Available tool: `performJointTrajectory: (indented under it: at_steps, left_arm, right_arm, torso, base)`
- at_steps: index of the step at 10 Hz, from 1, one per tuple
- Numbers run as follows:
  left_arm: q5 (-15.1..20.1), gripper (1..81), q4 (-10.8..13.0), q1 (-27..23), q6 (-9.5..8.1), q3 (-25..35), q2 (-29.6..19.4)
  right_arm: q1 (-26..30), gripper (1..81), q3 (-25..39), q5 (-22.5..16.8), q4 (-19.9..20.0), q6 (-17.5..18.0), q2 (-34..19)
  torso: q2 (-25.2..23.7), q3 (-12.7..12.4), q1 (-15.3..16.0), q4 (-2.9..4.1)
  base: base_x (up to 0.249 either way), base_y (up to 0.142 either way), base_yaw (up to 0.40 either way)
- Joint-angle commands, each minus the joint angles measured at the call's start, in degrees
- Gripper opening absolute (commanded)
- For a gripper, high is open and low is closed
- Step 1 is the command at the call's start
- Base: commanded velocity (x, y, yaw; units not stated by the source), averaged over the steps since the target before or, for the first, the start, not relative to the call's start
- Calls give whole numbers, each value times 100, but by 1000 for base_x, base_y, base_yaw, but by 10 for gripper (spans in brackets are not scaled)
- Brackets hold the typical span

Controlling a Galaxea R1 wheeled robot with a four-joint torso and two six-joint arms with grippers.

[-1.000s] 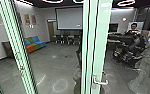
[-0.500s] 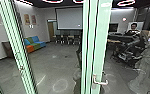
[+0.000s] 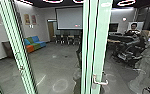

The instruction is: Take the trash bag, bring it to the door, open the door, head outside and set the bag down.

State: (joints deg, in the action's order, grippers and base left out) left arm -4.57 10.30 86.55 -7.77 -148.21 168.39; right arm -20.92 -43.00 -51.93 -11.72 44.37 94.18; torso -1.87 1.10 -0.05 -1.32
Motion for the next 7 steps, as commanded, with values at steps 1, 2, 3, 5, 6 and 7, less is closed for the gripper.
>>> performJointTrajectory:
  at_steps: [1, 2, 3, 5, 6, 7]
  left_arm:
    - [255, 10, -11, -318, -6, 20, -42]
    - [255, 10, -2, -318, -14, 20, -33]
    - [255, 10, -19, -318, -14, 20, -33]
    - [263, 10, -98, -318, -23, 20, -42]
    - [255, 10, -142, -318, -23, 20, -42]
    - [255, 10, -160, -318, -23, 20, -42]
  right_arm:
    - [909, 811, 179, -1205, -226, -1449, 191]
    - [1136, 811, 117, -1609, -200, -2038, 455]
    - [1321, 811, 82, -2031, -164, -2442, 754]
    - [1533, 811, -171, -2558, -130, -2898, 1367]
    - [1629, 811, -488, -2585, -42, -2996, 1614]
    - [1752, 811, -994, -2594, 193, -3238, 1868]
  torso:
    - [0, 0, 5, 0]
    - [0, 0, 5, 0]
    - [0, 0, 5, 0]
    - [0, 0, 5, 0]
    - [0, 0, 5, 0]
    - [0, 0, 5, 0]
  base:
    - [0, 0, 0]
    - [0, 0, 0]
    - [0, 0, 0]
    - [0, 0, 0]
    - [0, 0, 0]
    - [0, 0, 0]
